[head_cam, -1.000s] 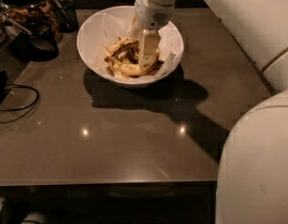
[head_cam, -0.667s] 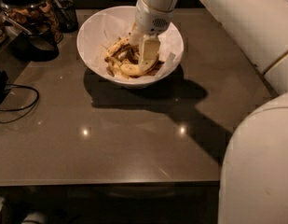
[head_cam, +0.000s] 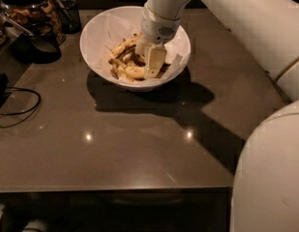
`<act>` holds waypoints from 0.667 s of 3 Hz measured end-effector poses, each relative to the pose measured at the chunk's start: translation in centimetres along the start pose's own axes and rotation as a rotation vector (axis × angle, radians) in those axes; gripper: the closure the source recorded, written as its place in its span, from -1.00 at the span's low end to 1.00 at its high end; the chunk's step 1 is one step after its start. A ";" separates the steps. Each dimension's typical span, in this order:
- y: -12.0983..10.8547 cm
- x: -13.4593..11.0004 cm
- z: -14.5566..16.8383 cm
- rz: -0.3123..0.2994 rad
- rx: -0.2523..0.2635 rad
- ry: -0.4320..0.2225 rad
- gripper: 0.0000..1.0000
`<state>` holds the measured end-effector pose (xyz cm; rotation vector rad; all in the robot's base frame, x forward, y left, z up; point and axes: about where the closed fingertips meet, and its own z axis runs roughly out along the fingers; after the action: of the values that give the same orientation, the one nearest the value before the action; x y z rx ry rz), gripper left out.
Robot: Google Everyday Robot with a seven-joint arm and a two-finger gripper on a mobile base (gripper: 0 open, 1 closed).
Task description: Pick banana from white bowl
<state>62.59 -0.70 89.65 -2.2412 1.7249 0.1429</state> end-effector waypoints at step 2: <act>0.1 0.4 1.0 0.006 -0.026 0.002 -0.22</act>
Offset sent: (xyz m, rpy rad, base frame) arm -0.0028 -0.0072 -0.0213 -0.0294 0.0704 0.0013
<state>62.68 -0.78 88.58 -2.2555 1.7411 0.1654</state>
